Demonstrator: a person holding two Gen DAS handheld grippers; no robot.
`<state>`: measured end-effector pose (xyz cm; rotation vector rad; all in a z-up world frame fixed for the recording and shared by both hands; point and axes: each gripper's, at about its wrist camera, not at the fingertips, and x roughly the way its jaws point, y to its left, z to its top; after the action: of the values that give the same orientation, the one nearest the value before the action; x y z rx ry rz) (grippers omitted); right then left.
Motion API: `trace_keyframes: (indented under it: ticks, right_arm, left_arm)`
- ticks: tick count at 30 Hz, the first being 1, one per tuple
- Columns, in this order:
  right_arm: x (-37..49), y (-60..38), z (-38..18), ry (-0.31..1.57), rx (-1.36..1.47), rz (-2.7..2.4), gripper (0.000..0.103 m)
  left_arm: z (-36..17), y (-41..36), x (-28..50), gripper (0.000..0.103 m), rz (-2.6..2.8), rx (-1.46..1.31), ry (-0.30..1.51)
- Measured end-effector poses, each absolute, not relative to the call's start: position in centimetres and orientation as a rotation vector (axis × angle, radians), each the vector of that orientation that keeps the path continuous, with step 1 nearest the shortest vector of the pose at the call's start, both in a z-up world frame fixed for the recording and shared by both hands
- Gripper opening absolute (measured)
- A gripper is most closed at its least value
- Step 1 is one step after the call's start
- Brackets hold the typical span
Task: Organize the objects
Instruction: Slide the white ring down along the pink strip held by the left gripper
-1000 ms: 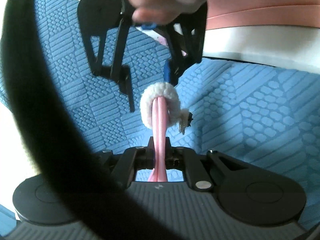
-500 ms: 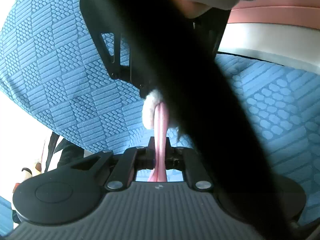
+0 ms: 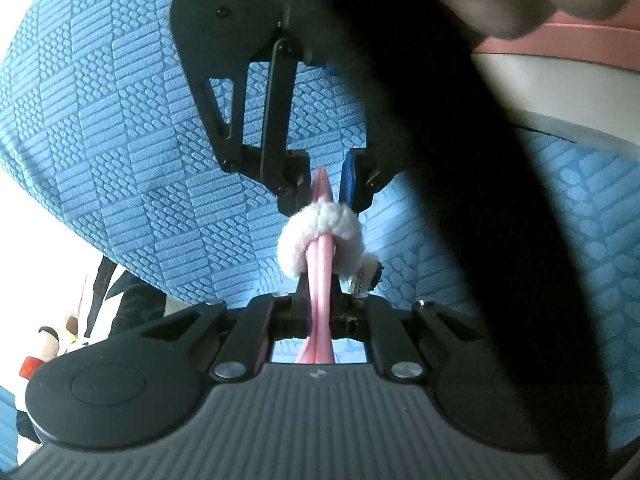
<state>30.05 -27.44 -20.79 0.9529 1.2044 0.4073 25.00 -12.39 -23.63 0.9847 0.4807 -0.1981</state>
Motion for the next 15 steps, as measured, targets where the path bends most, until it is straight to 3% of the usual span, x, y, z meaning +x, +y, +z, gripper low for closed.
trace_keyframes:
  ticks: [15]
  right_arm:
    - [30.4, -27.9, -20.3, 1.178, 0.917, 0.325, 0.018]
  left_arm:
    - [-23.2, -11.2, 27.1, 0.014, -0.221, 0.881, 0.577]
